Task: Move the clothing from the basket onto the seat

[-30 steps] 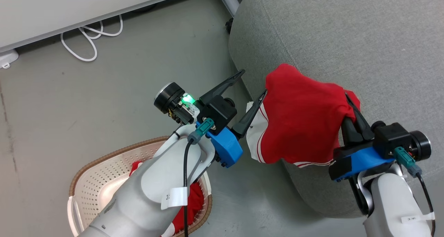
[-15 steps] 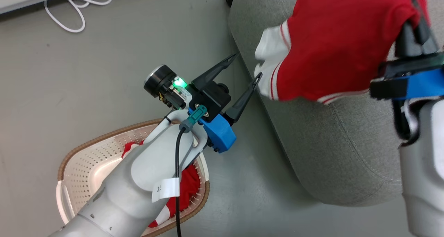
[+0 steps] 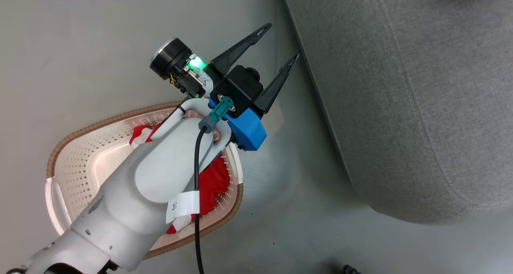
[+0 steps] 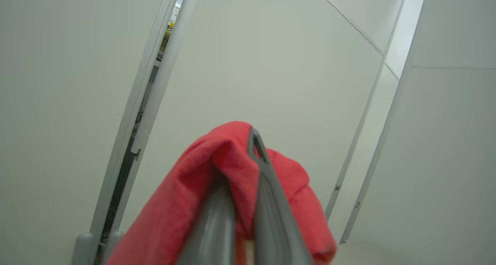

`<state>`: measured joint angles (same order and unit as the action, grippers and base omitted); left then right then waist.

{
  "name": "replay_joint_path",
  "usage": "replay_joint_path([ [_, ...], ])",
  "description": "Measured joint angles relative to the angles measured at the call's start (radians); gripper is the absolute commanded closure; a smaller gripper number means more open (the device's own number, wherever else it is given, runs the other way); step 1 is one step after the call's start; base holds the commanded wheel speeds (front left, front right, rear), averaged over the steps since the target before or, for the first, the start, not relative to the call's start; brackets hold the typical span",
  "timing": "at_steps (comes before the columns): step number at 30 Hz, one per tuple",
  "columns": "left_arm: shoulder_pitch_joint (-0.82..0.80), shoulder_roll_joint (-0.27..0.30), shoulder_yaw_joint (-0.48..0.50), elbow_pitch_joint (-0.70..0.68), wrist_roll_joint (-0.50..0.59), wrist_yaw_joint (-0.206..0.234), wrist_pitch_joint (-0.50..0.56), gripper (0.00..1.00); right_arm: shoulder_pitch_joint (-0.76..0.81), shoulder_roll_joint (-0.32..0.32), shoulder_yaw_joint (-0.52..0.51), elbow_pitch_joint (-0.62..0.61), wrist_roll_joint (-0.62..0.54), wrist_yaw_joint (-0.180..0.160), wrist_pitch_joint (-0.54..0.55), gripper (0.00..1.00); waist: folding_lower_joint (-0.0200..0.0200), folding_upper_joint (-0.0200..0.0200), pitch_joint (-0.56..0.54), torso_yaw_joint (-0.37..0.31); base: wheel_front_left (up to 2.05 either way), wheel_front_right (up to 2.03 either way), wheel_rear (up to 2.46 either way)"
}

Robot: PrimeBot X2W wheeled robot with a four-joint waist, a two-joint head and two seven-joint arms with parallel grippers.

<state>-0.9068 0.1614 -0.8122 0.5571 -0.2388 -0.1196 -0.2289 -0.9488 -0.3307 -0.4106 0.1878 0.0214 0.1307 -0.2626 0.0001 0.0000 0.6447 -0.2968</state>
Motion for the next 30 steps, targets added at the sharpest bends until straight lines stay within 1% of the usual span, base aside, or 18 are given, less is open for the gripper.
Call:
replay_joint_path([
  [5, -0.024, 0.012, -0.005, -0.022, 0.003, 0.001, 0.012, 0.00, -0.016, -0.056, -0.066, 0.091, 0.005, 0.000, 0.000, 1.00, 0.0000, 0.0000, 0.056, 0.008, 0.00, 0.00, 0.00],
  [10, -0.042, 0.021, -0.007, -0.040, 0.007, 0.002, 0.017, 0.00, -0.015, -0.070, -0.106, 0.206, -0.006, 0.000, 0.000, 1.00, 0.0000, 0.0000, 0.100, 0.015, 0.00, 0.00, 0.00],
  [16, -0.047, 0.029, -0.012, -0.049, 0.007, 0.005, 0.025, 0.00, 0.018, -0.045, -0.124, 0.286, -0.009, 0.000, 0.000, 1.00, 0.0000, 0.0000, 0.127, 0.015, 0.00, 0.00, 0.00],
  [30, -0.060, 0.041, -0.022, -0.061, -0.001, 0.013, 0.032, 0.00, 0.122, 0.054, -0.137, 0.418, -0.027, 0.000, 0.000, 1.00, -0.0001, 0.0000, 0.135, 0.016, 0.00, 0.00, 0.00],
])
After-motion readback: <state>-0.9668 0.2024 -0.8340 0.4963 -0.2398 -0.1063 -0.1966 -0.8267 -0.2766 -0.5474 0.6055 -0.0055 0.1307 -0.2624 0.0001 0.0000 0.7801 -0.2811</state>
